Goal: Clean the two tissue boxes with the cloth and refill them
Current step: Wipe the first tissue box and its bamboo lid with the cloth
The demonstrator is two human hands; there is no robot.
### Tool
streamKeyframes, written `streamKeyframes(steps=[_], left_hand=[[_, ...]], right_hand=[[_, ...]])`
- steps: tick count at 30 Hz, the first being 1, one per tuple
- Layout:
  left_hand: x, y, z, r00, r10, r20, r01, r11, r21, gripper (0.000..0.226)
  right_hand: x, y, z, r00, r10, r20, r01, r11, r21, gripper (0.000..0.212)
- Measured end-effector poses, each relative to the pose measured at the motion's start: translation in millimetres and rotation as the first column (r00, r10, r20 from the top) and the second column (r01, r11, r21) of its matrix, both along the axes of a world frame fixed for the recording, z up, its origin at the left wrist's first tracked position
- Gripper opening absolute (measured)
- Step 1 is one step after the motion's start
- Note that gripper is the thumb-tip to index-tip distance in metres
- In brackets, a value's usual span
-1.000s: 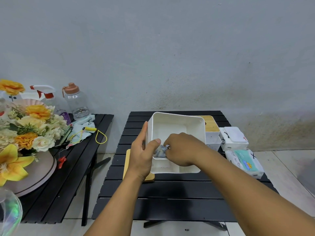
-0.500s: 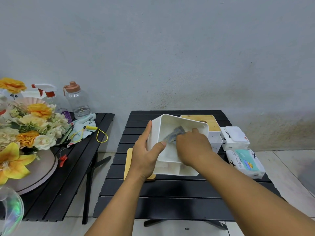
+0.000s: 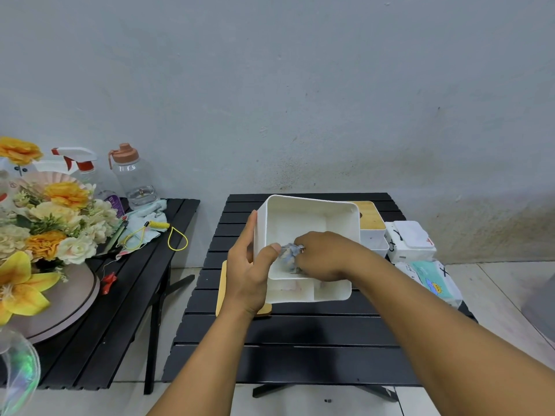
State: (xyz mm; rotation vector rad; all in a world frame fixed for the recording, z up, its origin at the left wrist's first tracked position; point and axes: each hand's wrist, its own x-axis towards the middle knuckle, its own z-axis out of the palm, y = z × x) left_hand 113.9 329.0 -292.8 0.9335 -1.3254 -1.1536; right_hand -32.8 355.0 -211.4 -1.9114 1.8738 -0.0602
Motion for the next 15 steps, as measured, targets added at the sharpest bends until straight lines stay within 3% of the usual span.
streamKeyframes(steps=[3,6,12,15], left_hand=[[-2,-1,0,1.000,-0.017,-0.024,0.018,1.000,0.016,0.082],[-2,-4,-2,0.999,-0.019,-0.041,0.020,1.000,0.020,0.083],[2,-9,-5,0.999,-0.024,-0.043,0.025,0.999,0.027,0.083],[5,-11,-5,0.998,-0.017,-0.056,0.019,1.000,0.024,0.085]], right_hand=[[11,6,6,0.948,0.037,0.316,-0.029,0.999,-0.030,0.022],[18,11,7,0.926,0.080,0.369,-0.058,0.996,-0.070,0.025],[17,13,15,0.976,0.047,0.213,-0.017,0.990,-0.142,0.020],[14,14,21,0.997,-0.043,-0.063,0.030,0.979,-0.200,0.032]])
